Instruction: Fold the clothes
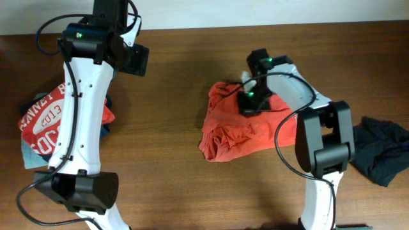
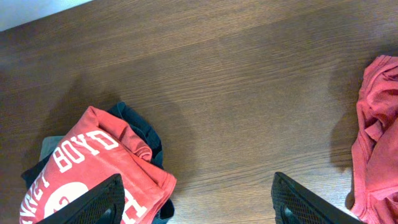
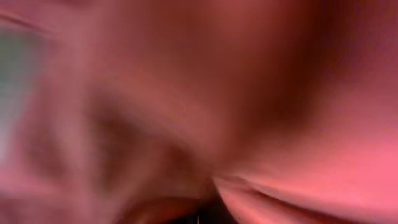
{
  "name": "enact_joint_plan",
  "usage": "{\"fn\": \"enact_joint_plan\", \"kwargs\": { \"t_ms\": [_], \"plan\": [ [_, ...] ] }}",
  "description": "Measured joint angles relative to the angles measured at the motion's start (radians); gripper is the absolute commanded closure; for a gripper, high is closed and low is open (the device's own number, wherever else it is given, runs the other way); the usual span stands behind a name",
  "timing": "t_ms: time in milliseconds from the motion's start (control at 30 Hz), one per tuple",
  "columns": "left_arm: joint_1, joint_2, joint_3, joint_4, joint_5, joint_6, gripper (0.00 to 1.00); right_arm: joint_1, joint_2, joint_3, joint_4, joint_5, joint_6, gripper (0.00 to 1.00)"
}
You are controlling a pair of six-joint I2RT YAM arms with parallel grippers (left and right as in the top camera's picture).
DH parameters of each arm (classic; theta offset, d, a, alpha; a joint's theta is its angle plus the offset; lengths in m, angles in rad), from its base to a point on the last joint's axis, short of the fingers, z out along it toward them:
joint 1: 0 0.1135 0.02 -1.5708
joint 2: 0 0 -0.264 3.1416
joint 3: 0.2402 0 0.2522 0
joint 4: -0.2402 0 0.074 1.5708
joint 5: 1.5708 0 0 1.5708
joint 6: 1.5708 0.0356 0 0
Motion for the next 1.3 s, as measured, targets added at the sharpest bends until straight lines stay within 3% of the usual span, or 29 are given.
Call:
{"fn": "enact_joint_plan", "kwargs": {
  "t_ms": [200,400,533,700,867,1100,1300],
  "plan": [
    [0.0,0.0,0.0,0.0,0.0,0.0,0.25,0.049,0.0,0.003,0.248,-0.313,-0.049,0.95],
    [0.0,0.0,0.0,0.0,0.0,0.0,0.25,0.054,0.0,0.044,0.26,-0.46,-0.069,0.9],
    [0.0,0.0,0.0,0.0,0.0,0.0,0.25,0.026,0.0,0.071,0.171,-0.486,-0.075,0.9],
    [0.0,0.0,0.0,0.002,0.0,0.0,0.24,-0.077,-0.006,0.112,-0.132,-0.359,-0.097,0.9],
    [0.0,0.0,0.0,0.025,0.0,0.0,0.24,-0.101,-0.009,0.115,-0.266,-0.19,-0.115,0.9],
    [0.0,0.0,0.0,0.031,0.0,0.0,0.24,0.089,-0.013,-0.003,-0.236,-0.087,-0.129,0.92],
    [0.0,0.0,0.0,0.03,-0.005,0.001,0.24,0.297,-0.013,-0.064,-0.242,-0.145,-0.19,0.95]
  ]
}}
